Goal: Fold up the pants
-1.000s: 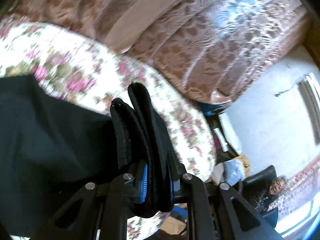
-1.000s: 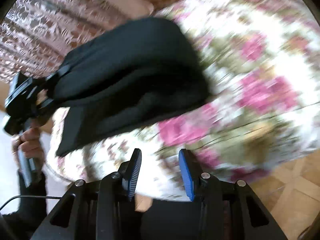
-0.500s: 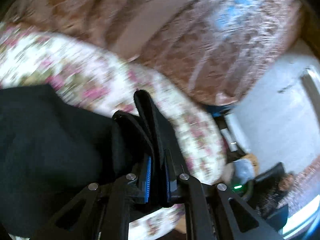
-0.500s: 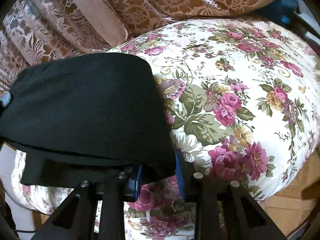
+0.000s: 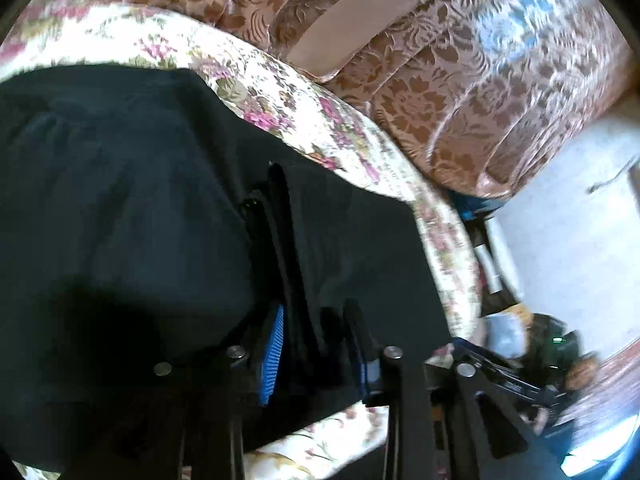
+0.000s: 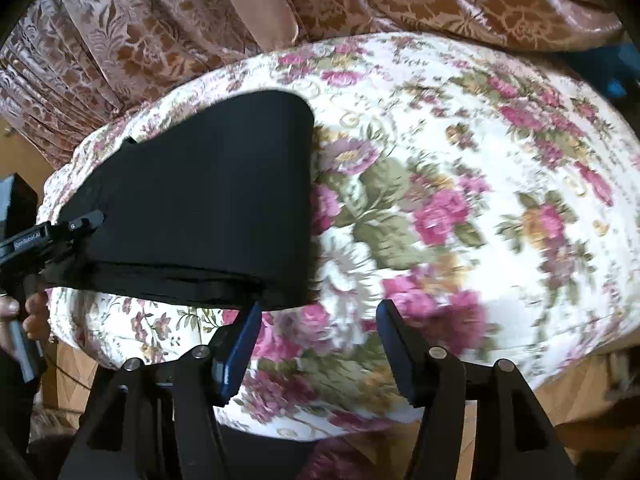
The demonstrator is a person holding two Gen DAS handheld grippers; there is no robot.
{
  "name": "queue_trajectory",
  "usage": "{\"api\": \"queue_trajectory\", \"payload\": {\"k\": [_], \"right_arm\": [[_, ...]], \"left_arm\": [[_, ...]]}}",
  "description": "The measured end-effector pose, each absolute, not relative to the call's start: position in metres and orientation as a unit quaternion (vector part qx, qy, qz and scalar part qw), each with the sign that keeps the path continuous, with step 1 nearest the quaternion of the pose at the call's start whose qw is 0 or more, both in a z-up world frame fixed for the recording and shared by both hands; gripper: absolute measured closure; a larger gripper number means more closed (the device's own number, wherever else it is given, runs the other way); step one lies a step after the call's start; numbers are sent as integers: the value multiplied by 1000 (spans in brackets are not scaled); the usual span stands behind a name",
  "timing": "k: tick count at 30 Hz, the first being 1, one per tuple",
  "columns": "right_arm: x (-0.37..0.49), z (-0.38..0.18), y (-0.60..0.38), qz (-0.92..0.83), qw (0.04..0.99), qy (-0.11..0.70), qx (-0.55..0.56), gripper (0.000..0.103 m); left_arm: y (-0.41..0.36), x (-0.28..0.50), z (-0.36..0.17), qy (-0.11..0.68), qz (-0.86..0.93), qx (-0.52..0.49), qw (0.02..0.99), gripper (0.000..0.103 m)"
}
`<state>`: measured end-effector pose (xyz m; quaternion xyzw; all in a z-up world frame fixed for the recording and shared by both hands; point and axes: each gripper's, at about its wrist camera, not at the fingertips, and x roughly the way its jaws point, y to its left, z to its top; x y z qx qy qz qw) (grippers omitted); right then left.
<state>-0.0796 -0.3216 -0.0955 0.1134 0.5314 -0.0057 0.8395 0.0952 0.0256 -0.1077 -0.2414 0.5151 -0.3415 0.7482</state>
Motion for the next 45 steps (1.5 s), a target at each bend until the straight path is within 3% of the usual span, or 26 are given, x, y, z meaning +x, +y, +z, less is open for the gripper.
{"api": "queue_trajectory", "payload": {"k": [5, 11, 14, 18, 21, 25, 27, 30, 35, 39, 45], "right_arm": [[-56, -79, -339, -3, 853, 489, 182, 37], [17, -93, -351, -15, 839, 473, 267, 35], [46, -113, -358, -7, 818, 482, 315, 35], [65, -131, -358, 5, 803, 489, 342, 36], [73, -132, -351, 30, 807, 487, 333, 63], [71, -126, -328, 23, 840, 486, 240, 73], [71, -129, -318, 11, 849, 489, 197, 73], [71, -131, -306, -4, 863, 483, 145, 72], [67, -126, -308, -16, 867, 481, 127, 68], [64, -113, -306, -36, 870, 478, 110, 53], [52, -72, -285, -53, 897, 432, 77, 53]], "left_arm": [[42, 112, -102, 504, -334, -319, 730, 64], [27, 149, -106, 543, -293, -310, 724, 63], [15, 159, -112, 552, -302, -297, 718, 67], [2, 153, -106, 530, -318, -264, 740, 90], [0, 138, -90, 490, -321, -240, 774, 91], [-4, 125, -94, 485, -289, -180, 805, 92], [-15, 126, -109, 501, -257, -133, 816, 91], [-16, 127, -117, 504, -242, -143, 817, 91], [-6, 118, -102, 500, -214, -149, 826, 78], [3, 105, -89, 485, -193, -144, 841, 76], [18, 86, -75, 465, -167, -132, 859, 76]]}}
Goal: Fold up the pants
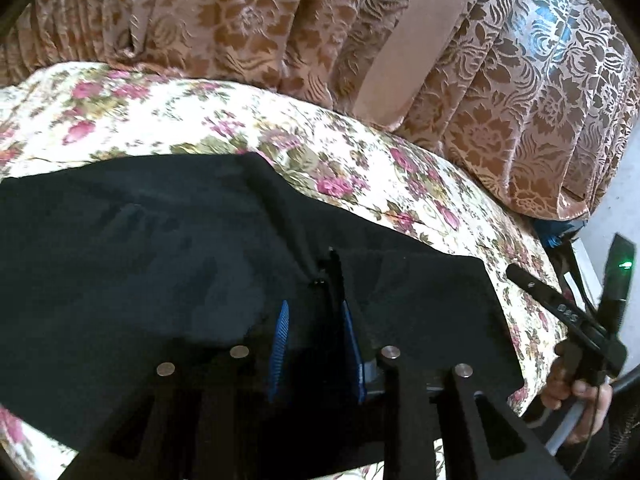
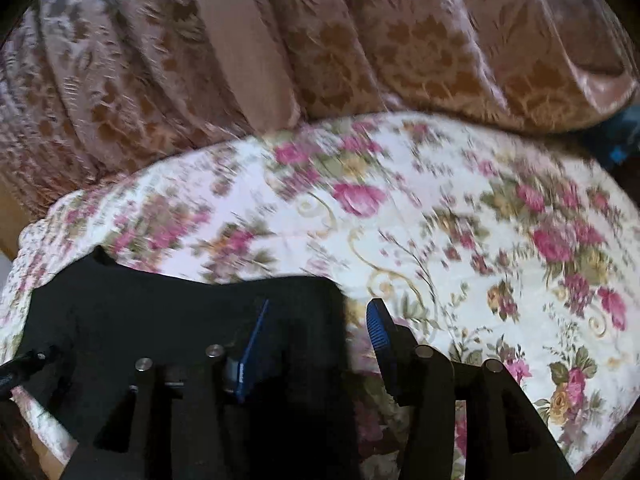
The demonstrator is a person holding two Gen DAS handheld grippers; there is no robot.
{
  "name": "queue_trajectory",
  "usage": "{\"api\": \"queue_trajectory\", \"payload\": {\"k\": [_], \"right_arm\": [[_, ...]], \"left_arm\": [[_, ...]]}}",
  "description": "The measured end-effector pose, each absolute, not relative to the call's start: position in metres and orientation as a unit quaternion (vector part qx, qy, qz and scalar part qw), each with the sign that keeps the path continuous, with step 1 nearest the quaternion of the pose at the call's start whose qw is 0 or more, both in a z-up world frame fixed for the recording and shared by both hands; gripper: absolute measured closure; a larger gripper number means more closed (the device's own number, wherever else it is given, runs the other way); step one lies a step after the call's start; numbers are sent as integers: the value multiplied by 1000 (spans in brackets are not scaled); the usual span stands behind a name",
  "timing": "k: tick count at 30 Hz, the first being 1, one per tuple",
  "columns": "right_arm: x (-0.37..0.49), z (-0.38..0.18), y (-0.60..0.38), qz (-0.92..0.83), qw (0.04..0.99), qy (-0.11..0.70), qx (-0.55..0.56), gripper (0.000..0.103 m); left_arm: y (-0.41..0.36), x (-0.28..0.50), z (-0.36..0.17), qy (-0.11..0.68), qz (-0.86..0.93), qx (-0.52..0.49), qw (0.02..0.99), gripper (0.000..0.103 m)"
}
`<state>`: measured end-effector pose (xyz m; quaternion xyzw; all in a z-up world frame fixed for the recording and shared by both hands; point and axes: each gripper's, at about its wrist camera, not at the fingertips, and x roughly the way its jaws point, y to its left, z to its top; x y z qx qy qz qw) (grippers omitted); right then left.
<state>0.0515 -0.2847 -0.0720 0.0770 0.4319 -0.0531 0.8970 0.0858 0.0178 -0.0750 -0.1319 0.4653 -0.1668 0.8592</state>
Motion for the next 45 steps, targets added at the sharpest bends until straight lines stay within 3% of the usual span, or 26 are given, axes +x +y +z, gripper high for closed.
{"api": "queue_trajectory", "payload": {"k": [5, 10, 14, 17, 19, 22, 32, 37, 45], "right_arm": [[49, -59, -233, 37, 898, 433, 69, 53], [51, -76, -173, 122, 872, 470, 58, 69], [54, -101, -138, 169, 841, 509, 71, 69], [54, -113, -116, 173, 839, 515, 44, 64], [53, -117, -105, 168, 843, 510, 16, 72], [57, -120, -101, 168, 844, 509, 8, 74], [61, -107, -97, 183, 845, 502, -23, 71], [84, -80, -107, 229, 843, 484, 49, 58], [171, -93, -114, 247, 803, 515, 170, 57]], "left_arm": [[29, 74, -68, 453, -150, -127, 870, 76], [46, 65, -65, 446, -133, -135, 875, 76], [60, 60, -66, 443, -116, -136, 879, 76], [69, 58, -69, 445, -105, -139, 879, 76], [73, 57, -71, 445, -98, -139, 879, 75], [81, 55, -72, 445, -88, -144, 879, 75], [98, 57, -85, 456, -73, -141, 876, 74], [110, 61, -86, 449, -73, -154, 877, 74], [104, 74, -87, 439, -113, -146, 880, 74]]}}
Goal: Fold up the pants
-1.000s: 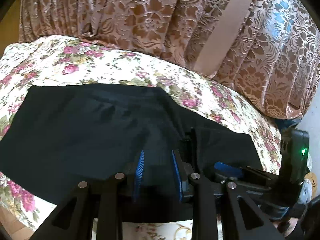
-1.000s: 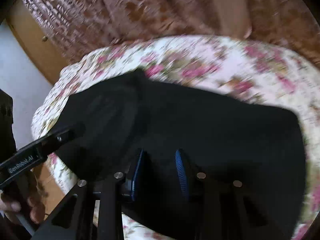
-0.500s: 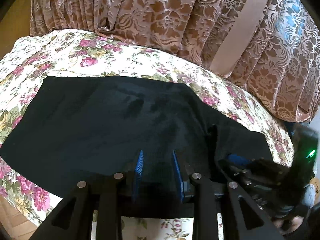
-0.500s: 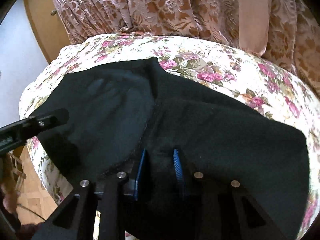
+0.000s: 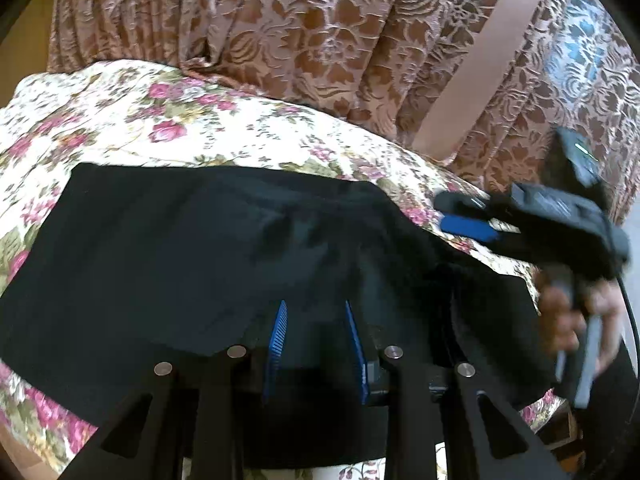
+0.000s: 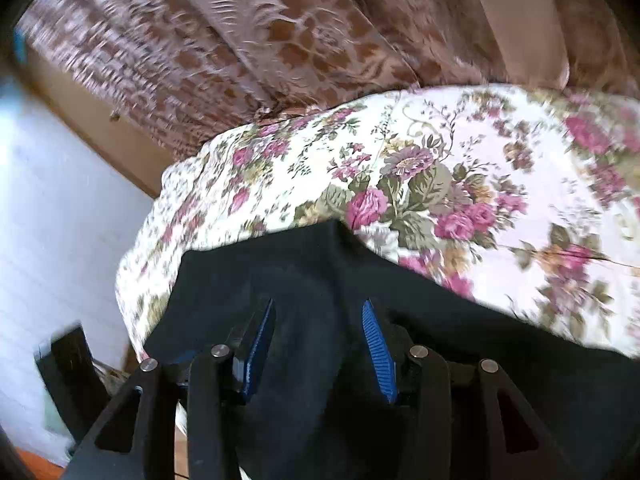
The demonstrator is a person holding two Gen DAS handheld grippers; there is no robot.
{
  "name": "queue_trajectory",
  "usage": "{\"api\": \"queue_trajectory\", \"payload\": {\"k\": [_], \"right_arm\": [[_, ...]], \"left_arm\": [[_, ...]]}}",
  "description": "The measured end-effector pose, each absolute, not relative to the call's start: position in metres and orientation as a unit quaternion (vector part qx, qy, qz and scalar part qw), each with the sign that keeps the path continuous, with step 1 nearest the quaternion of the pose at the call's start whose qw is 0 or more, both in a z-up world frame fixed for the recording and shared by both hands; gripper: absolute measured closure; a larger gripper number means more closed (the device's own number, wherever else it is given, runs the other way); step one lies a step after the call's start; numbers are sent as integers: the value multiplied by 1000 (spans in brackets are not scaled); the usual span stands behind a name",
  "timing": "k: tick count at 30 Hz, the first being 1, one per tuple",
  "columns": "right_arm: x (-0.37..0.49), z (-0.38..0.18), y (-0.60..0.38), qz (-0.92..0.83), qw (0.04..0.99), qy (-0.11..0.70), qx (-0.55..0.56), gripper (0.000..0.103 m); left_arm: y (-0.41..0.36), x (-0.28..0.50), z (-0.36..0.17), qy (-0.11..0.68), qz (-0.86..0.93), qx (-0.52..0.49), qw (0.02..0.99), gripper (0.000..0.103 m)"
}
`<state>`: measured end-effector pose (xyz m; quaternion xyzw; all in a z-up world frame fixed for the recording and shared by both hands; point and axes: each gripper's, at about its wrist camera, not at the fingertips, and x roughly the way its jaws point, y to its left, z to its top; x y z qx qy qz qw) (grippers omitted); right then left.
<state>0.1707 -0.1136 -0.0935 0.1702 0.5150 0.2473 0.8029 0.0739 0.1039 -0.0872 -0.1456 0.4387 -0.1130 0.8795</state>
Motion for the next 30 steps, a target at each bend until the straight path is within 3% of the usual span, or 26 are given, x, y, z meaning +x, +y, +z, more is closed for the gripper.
{"api": "queue_trajectory", "payload": {"k": [11, 14, 16, 18, 24, 29, 30], "right_arm": [[248, -142, -95, 275, 739, 570, 231, 57], [251, -145, -84, 300, 730, 571, 228, 75], [251, -144, -73, 311, 734, 568, 205, 96], [250, -141, -67, 288, 759, 563, 157, 98], [251, -161, -46, 231, 784, 573, 54, 98], [242, -145, -42, 226, 801, 552, 44, 89], [239, -139, -44, 224, 805, 548, 50, 80]], "left_arm": [[101, 85, -105, 459, -122, -135, 870, 74], [103, 88, -116, 474, -109, -141, 862, 74], [105, 89, -123, 480, -95, -140, 861, 79], [109, 88, -129, 475, -81, -140, 865, 85], [124, 85, -124, 478, -93, -185, 853, 84], [161, 63, -105, 459, -68, -235, 854, 78], [174, 58, -101, 452, -61, -250, 854, 78]]}}
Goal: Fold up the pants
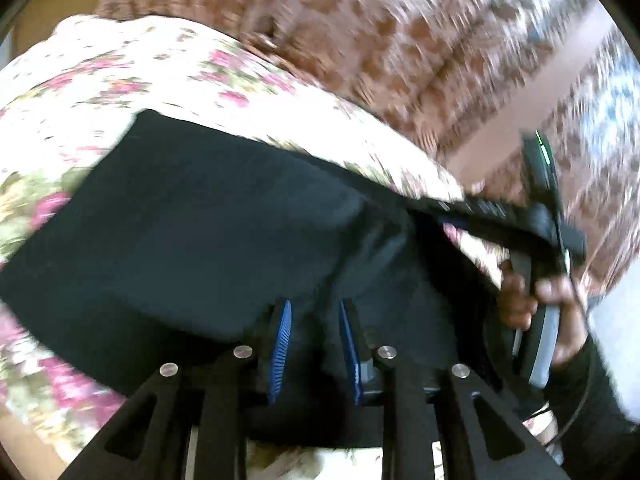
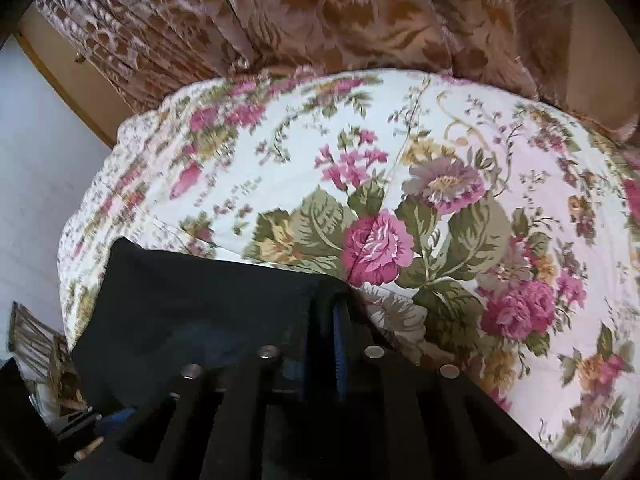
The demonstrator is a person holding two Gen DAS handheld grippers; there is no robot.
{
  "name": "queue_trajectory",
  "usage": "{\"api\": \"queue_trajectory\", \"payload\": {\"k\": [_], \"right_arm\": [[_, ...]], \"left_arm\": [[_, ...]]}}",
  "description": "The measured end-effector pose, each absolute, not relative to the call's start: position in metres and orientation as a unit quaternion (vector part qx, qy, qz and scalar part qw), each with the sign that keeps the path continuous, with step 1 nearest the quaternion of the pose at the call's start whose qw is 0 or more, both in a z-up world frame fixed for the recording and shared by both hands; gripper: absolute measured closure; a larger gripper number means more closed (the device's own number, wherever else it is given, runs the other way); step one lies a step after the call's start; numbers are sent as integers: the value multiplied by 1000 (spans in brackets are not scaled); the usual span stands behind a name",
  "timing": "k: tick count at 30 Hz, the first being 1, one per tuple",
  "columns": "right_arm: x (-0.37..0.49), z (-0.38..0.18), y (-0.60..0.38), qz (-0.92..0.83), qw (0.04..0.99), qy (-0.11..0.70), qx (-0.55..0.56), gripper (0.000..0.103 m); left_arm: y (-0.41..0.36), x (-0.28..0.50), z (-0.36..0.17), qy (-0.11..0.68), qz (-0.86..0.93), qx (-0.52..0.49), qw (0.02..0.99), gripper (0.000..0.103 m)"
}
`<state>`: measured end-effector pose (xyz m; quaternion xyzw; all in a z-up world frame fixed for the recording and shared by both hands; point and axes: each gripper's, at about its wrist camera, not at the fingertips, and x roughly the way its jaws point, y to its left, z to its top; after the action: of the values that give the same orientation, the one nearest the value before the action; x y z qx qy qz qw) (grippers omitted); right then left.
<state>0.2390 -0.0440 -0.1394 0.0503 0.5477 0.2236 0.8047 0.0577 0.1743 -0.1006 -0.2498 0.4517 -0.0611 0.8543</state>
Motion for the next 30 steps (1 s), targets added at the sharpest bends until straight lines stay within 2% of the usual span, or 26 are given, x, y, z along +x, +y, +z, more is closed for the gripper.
{"api": "queue_trajectory", "payload": {"k": [1, 3, 8, 12, 21, 30], "right_arm": [[234, -132, -49, 215, 812, 540, 56, 66], [222, -116, -55, 213, 825, 519, 67, 58], [168, -79, -60, 242, 842, 476, 77, 57], [123, -69, -56, 268, 842, 463, 72, 56], [46, -74, -79, 267, 840, 465, 81, 54], [24, -90, -114, 232, 835, 484, 120, 53]], "left_arm": [[193, 49, -96, 442, -47, -269, 854, 78], [222, 35, -91, 430, -19, -295, 853, 78], [308, -8, -97, 398, 61, -397, 825, 77], [345, -32, -117, 379, 82, -477, 789, 77], [334, -19, -146, 390, 64, -522, 756, 77], [334, -12, -169, 394, 78, -561, 724, 77]]}}
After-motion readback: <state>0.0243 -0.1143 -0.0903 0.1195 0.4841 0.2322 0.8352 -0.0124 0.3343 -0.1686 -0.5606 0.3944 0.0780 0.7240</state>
